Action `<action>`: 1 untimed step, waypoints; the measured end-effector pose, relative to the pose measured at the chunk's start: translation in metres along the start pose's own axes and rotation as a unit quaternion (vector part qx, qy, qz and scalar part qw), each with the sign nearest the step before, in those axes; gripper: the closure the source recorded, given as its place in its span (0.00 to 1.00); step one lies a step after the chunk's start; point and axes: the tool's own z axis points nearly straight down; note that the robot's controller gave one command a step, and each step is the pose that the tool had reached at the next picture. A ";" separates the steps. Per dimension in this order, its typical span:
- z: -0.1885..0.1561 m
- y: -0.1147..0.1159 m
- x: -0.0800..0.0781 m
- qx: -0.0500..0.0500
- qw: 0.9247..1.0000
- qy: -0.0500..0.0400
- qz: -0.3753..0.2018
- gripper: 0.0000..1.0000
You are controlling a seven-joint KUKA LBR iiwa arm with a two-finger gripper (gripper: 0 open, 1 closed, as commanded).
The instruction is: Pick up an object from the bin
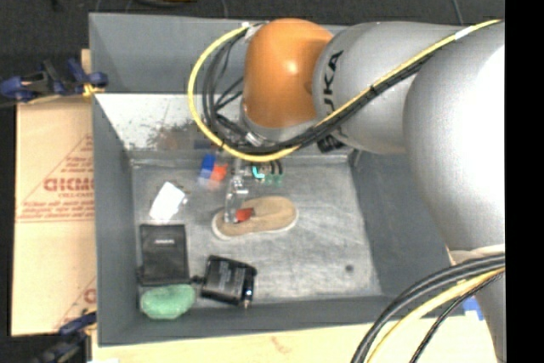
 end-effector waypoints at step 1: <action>-0.005 0.000 -0.002 0.000 1.000 -0.004 0.001 0.00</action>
Offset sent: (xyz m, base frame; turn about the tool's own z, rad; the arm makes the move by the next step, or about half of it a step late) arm 0.0018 -0.0079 -0.0646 -0.4276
